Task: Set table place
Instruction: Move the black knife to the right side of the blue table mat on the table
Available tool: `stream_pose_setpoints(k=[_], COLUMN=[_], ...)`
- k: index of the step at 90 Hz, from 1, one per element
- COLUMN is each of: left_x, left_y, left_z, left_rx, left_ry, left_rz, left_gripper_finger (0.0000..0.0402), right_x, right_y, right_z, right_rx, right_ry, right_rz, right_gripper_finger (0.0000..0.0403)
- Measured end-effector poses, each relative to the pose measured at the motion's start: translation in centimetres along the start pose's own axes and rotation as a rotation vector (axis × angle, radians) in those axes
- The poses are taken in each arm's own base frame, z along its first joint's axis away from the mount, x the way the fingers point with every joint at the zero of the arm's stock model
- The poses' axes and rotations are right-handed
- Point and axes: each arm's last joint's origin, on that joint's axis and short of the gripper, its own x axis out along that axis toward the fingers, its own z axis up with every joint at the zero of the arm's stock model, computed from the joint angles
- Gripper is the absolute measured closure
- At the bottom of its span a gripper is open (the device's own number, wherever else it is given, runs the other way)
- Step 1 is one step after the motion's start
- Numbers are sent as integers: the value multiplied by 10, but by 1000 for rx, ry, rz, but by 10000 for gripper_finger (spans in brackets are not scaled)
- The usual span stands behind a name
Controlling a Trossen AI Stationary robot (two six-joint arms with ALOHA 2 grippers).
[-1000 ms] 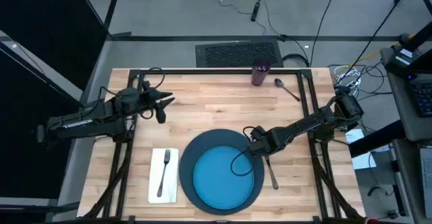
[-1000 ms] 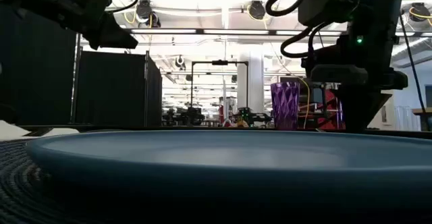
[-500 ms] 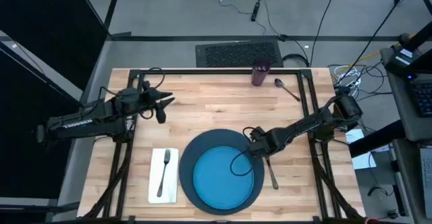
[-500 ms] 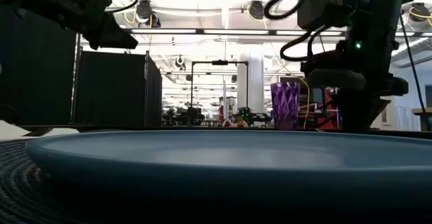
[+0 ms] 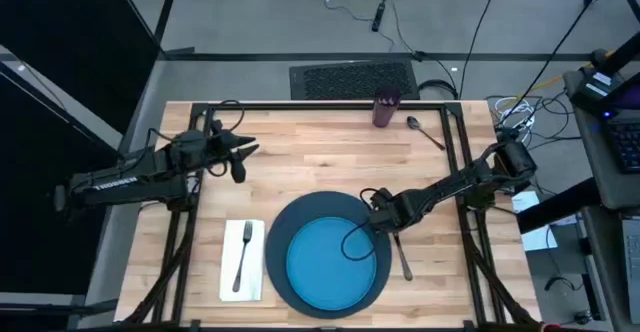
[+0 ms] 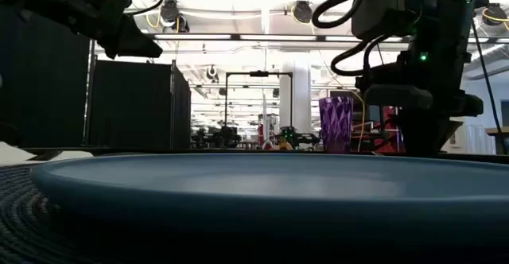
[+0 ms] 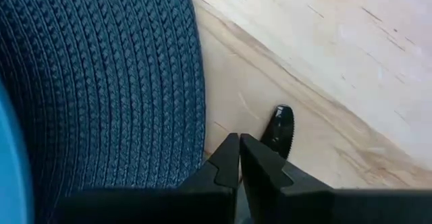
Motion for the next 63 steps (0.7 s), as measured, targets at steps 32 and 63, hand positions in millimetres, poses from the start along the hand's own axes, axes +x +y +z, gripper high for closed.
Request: stream_pose_setpoints(k=[32, 63], left_x=[0, 0], left_y=[0, 0], left_z=[0, 0], left_rx=[-1, -1], left_ry=[0, 0], left_rz=[0, -1], left_gripper_finger=[304, 304], right_x=[0, 0], right_y=[-2, -3], right_z=[-1, -1], right_rx=[-14, -20], right_ry=[12, 16], right_rz=[-20, -26], right_gripper_finger=[403, 403])
